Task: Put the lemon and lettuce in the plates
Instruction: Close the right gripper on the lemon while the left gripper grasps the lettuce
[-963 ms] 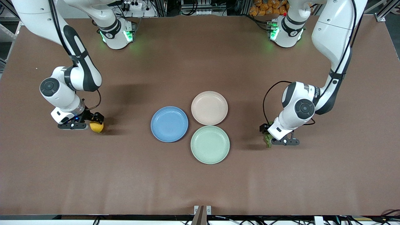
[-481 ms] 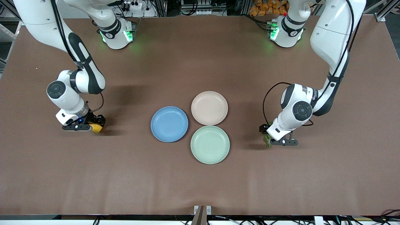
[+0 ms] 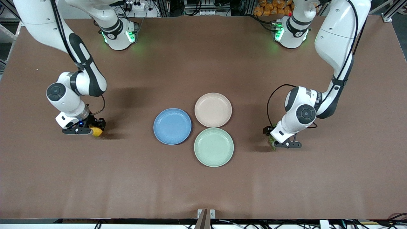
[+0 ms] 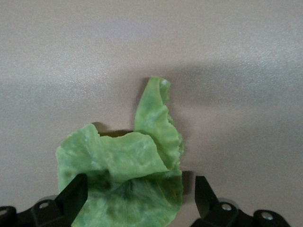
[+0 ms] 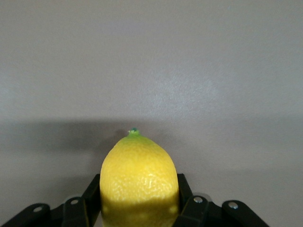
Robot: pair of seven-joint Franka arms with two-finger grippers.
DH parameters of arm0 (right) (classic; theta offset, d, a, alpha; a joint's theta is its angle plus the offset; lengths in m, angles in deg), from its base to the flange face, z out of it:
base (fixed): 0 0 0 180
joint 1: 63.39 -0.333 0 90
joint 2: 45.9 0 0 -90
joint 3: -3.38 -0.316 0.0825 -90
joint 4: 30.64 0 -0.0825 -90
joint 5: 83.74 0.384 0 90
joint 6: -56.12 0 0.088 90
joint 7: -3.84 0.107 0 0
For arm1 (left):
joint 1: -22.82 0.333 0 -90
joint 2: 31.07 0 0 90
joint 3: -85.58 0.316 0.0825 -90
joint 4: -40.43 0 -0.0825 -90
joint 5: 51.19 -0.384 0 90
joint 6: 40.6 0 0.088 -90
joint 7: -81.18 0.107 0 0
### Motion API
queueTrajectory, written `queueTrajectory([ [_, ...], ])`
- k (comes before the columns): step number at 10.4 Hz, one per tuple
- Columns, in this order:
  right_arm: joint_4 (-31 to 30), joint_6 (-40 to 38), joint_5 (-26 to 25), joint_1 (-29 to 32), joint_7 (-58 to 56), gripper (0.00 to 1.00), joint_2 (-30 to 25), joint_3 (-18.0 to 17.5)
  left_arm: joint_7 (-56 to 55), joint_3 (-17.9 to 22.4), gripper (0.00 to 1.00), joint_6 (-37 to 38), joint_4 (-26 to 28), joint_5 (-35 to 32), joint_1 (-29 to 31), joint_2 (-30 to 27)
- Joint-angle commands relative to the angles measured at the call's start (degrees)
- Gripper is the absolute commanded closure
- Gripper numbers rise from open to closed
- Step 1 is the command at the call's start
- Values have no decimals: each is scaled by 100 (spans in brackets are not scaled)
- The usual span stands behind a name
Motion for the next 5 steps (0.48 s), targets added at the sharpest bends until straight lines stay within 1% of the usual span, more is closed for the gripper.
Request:
queueTrajectory([
  [1, 516, -1659, 12, 126, 123, 100, -664, -226, -190, -22, 26, -121, -42, -191, 22, 66],
  [2, 728, -1909, 21, 126, 341, 100, -709, -444, -199, -22, 72, -121, -51, -191, 22, 58],
  [3, 895, -1955, 21, 109, 822, 100, -709, -673, -216, -22, 100, -121, -77, -191, 22, 58],
  [5, 1089, -1947, 21, 48, 1911, 100, -665, -1130, -252, -22, 100, -121, -86, -191, 14, 40],
])
